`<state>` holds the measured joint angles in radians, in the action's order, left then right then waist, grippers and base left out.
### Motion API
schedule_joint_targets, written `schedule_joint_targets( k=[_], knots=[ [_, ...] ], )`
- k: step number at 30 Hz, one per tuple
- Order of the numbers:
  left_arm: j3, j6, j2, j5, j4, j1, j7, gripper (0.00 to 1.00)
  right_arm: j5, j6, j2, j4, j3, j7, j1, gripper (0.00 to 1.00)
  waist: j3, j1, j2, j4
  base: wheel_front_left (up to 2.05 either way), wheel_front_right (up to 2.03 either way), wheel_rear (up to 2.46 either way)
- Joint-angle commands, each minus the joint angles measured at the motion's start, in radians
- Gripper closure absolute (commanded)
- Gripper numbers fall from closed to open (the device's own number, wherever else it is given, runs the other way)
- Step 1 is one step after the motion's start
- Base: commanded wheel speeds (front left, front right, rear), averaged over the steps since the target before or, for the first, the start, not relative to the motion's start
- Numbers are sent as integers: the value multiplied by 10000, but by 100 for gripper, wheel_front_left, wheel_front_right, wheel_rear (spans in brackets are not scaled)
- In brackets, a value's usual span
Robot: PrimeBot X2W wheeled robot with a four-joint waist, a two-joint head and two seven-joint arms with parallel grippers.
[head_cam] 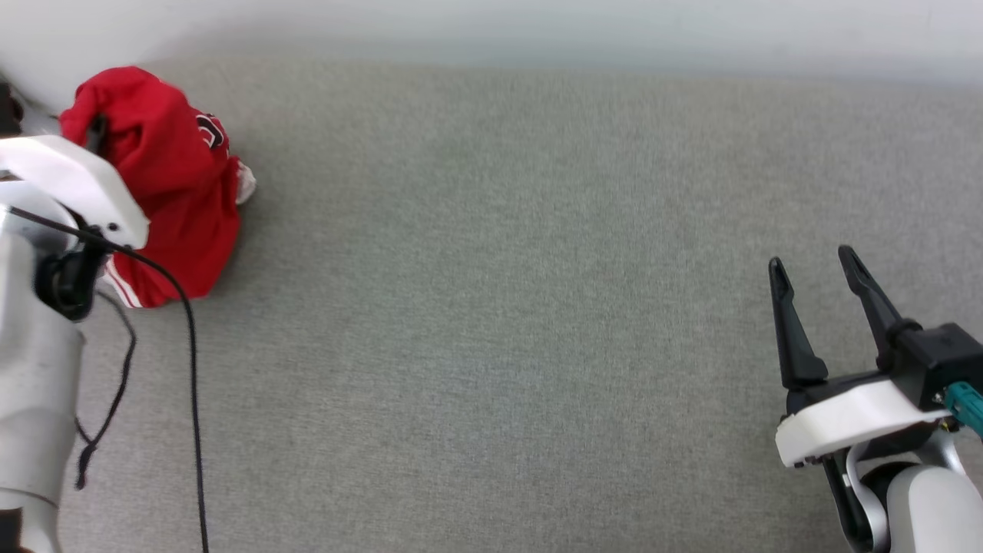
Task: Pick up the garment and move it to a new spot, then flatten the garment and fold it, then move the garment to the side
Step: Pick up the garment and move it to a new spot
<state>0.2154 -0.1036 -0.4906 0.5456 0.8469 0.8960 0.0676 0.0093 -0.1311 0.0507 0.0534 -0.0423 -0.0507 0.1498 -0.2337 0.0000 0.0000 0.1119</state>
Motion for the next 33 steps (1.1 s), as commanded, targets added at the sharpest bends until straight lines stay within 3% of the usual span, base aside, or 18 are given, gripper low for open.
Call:
schedule_joint_targets(
  k=[1,7,13,17,23,33],
  knots=[
    [80,79,138,-115,-120,-167,-351,100,59,7,-7,-53,-43,30,-175,0,604,0,0,177,0,0,0],
    [279,220,661,-327,-847,-534,-1732,100,205,7,-7,10,-204,57,-698,0,1438,0,0,-18,0,0,0],
    [635,321,1315,-409,-1984,-1091,-2240,100,287,7,-5,126,-368,206,-1143,0,1993,0,0,-513,0,0,0],
    [909,300,1665,-374,-2646,-1426,-2182,100,337,7,-5,230,-443,275,-1304,0,2157,0,0,-838,0,0,0],
    [1615,252,2657,-170,-4067,-2406,-1928,100,379,7,-7,378,-586,463,-1604,0,2272,0,0,-1482,0,0,0],
    [3616,10,3750,-115,-5360,-4429,-1159,100,580,7,-7,509,-417,418,-1411,0,1454,0,0,-2191,0,0,0]
  ],
)
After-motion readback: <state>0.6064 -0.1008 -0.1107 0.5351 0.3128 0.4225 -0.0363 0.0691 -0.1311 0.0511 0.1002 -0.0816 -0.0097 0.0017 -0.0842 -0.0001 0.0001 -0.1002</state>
